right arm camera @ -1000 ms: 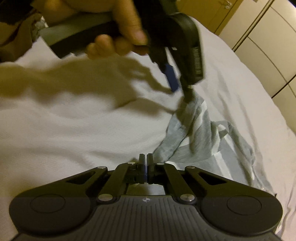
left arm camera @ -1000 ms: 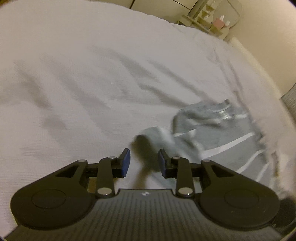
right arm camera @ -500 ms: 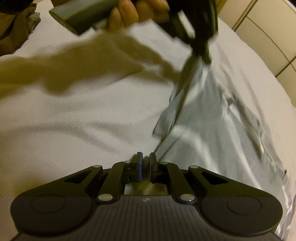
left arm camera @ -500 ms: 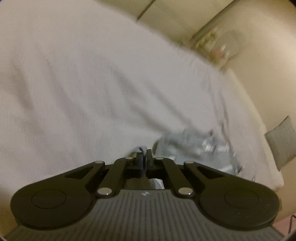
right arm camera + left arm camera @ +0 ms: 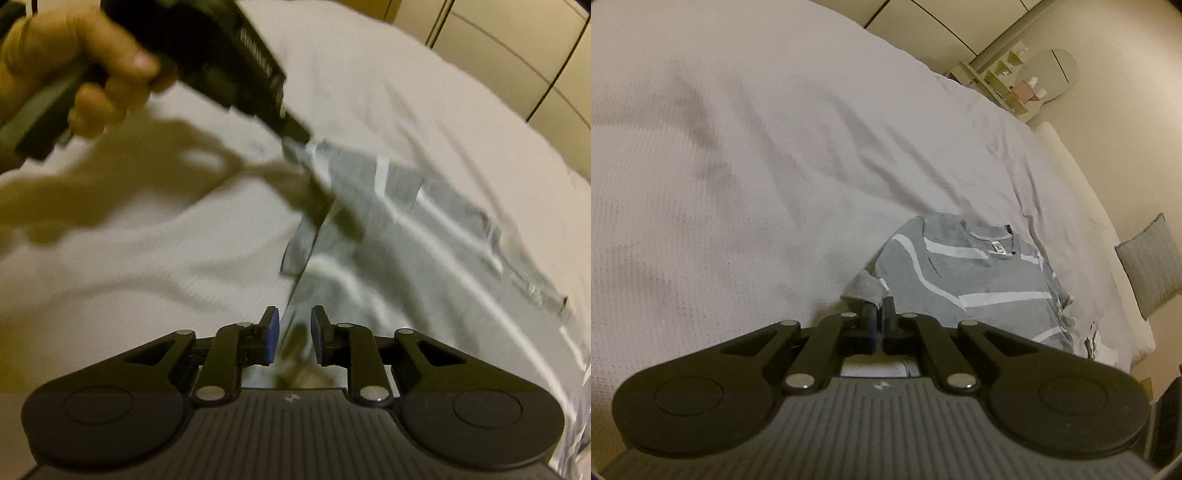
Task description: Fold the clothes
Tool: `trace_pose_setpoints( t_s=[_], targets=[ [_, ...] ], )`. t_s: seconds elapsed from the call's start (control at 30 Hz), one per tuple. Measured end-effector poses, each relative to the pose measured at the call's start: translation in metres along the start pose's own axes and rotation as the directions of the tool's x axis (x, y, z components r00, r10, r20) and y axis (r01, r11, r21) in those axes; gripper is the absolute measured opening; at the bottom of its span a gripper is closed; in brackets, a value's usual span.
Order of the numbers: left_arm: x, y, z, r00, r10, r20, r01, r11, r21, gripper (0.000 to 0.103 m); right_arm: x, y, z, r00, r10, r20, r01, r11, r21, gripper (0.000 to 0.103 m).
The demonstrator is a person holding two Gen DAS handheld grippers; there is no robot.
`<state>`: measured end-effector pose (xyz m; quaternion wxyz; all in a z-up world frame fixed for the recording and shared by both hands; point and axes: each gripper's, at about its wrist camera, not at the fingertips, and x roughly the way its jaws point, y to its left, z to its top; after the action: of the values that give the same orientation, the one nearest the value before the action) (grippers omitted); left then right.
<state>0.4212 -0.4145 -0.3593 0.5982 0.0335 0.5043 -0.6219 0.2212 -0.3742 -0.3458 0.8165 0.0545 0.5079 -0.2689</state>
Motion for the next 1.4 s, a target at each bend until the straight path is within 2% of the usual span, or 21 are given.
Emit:
trace_pose_setpoints(
  t_s=[0.17, 0.2, 0.27, 0.37, 0.4, 0.43, 0.47, 0.5, 0.57, 0.63, 0.7, 0.83, 0.9, 0.97, 1.03, 1.1, 1.17, 1.27, 1.37, 1.4],
  targets=[
    [0.009, -0.002, 0.018, 0.999, -0.006, 0.038, 0.006, 1.0, 0.008, 0.0, 0.019, 0.016, 0.016, 0.998, -0.032, 0.052, 0.04, 0.985, -0.168, 0.022],
    [0.009, -0.004, 0.023, 0.999, -0.012, 0.046, 0.011, 1.0, 0.018, 0.0, 0.023, 0.022, 0.019, 0.998, -0.042, 0.056, 0.054, 0.974, -0.219, 0.023],
    [0.011, -0.007, 0.03, 0.998, -0.019, 0.051, 0.017, 0.999, 0.04, 0.0, 0.037, 0.035, 0.02, 0.995, -0.084, 0.051, 0.097, 0.936, -0.339, 0.033],
    [0.012, -0.011, 0.033, 0.999, -0.021, 0.05, 0.018, 0.998, 0.061, 0.0, 0.054, 0.043, 0.017, 0.987, -0.152, 0.043, 0.155, 0.882, -0.446, 0.034],
    [0.012, -0.011, 0.032, 0.999, -0.021, 0.048, 0.018, 0.998, 0.064, 0.0, 0.057, 0.041, 0.017, 0.986, -0.16, 0.039, 0.16, 0.881, -0.444, 0.031],
    [0.012, -0.011, 0.031, 0.999, -0.018, 0.044, 0.015, 0.998, 0.065, 0.0, 0.059, 0.039, 0.018, 0.986, -0.163, 0.036, 0.162, 0.886, -0.435, 0.02],
    [0.011, -0.011, 0.03, 0.999, -0.015, 0.041, 0.012, 0.998, 0.067, 0.0, 0.062, 0.036, 0.018, 0.985, -0.17, 0.032, 0.168, 0.888, -0.427, 0.005],
    [0.011, -0.011, 0.029, 0.999, -0.011, 0.037, 0.009, 0.998, 0.068, 0.0, 0.063, 0.033, 0.019, 0.985, -0.172, 0.025, 0.167, 0.897, -0.41, 0.0],
    [0.009, -0.013, 0.029, 0.999, -0.01, 0.03, 0.007, 0.996, 0.086, 0.0, 0.054, 0.025, 0.026, 0.991, -0.131, 0.031, 0.134, 0.936, -0.327, 0.0],
    [0.005, -0.016, 0.03, 0.999, -0.017, 0.029, 0.014, 0.994, 0.112, 0.0, 0.035, 0.025, 0.034, 0.994, -0.066, 0.085, 0.087, 0.959, -0.27, 0.0],
    [0.004, -0.014, 0.032, 1.0, -0.01, 0.025, 0.007, 0.993, 0.118, 0.0, 0.021, 0.025, 0.042, 0.993, 0.015, 0.117, 0.005, 0.985, -0.171, 0.003],
    [0.004, -0.007, 0.034, 1.0, 0.014, 0.012, -0.015, 0.993, 0.117, 0.001, 0.022, 0.023, 0.044, 0.992, 0.086, 0.093, -0.085, 0.996, -0.013, 0.004],
    [0.006, 0.0, 0.032, 0.999, 0.037, -0.005, -0.036, 0.994, 0.103, 0.001, 0.031, 0.021, 0.035, 0.994, 0.1, 0.04, -0.101, 0.995, 0.006, 0.006],
    [0.005, 0.009, 0.028, 0.999, 0.052, -0.014, -0.051, 0.996, 0.075, 0.001, 0.033, 0.022, 0.027, 0.993, 0.117, 0.018, -0.117, 0.993, -0.009, 0.018],
    [0.0, 0.016, 0.024, 0.998, 0.06, -0.011, -0.06, 0.996, 0.059, 0.001, 0.03, 0.02, 0.021, 0.992, 0.124, 0.02, -0.124, 0.992, -0.007, 0.024],
    [-0.01, 0.02, 0.02, 0.998, 0.068, 0.009, -0.069, 0.996, 0.049, 0.006, 0.026, 0.015, 0.018, 0.991, 0.129, 0.025, -0.13, 0.992, 0.006, 0.025],
    [-0.021, 0.024, 0.016, 0.997, 0.076, 0.03, -0.077, 0.996, 0.04, 0.017, 0.024, 0.012, 0.017, 0.991, 0.132, 0.029, -0.133, 0.991, 0.023, 0.026],
    [-0.033, 0.03, 0.013, 0.994, 0.093, 0.052, -0.094, 0.995, 0.026, 0.018, 0.021, 0.012, 0.015, 0.989, 0.141, 0.035, -0.142, 0.989, 0.028, 0.031],
    [-0.035, 0.021, 0.011, 0.991, 0.129, 0.037, -0.133, 0.983, 0.125, 0.018, 0.02, 0.009, 0.014, 0.987, 0.148, 0.057, -0.151, 0.988, 0.046, 0.031],
    [-0.032, 0.015, 0.01, 0.988, 0.15, 0.029, -0.153, 0.971, 0.182, 0.018, 0.022, 0.007, 0.015, 0.987, 0.149, 0.062, -0.152, 0.987, 0.056, 0.03]
  ],
)
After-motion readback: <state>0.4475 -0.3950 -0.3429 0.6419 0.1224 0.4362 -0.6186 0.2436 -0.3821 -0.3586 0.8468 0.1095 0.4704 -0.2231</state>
